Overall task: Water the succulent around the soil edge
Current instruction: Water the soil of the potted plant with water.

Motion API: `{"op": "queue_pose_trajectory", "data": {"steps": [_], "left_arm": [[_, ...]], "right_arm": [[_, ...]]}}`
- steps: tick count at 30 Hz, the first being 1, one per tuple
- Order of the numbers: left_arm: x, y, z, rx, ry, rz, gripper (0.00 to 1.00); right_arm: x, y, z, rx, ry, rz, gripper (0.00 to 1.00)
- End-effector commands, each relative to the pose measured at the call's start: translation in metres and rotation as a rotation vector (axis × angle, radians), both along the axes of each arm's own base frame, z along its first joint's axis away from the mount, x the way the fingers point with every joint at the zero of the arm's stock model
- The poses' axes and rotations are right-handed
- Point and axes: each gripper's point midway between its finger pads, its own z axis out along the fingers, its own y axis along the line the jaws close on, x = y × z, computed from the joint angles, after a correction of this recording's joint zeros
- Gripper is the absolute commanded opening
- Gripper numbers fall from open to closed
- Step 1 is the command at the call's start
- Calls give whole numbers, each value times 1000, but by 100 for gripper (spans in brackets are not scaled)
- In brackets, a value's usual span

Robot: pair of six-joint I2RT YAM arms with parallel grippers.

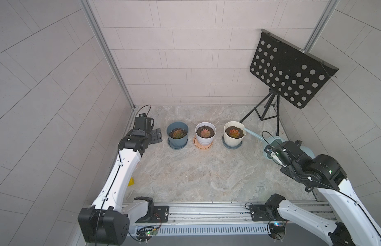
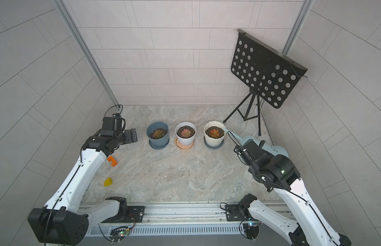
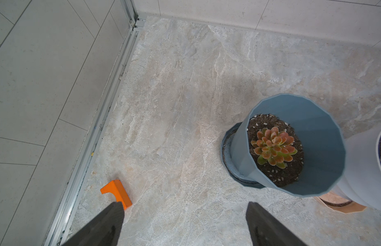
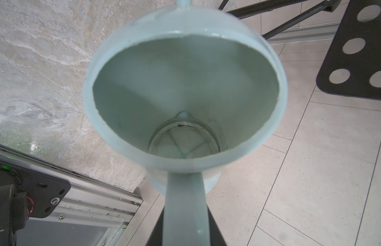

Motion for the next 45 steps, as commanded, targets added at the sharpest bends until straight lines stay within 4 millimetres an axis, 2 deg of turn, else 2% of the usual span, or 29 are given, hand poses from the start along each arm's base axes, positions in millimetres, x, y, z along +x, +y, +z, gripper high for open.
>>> {"op": "queue_pose_trajectory", "data": {"steps": [1, 45], "left_arm": [[0, 2, 5, -11, -16, 10, 97], [-1, -1, 9, -26, 0, -5, 97]], "right_arm": [[-26, -25, 3, -138, 109, -19, 0], [9, -8, 20, -235, 137, -3, 0]]}}
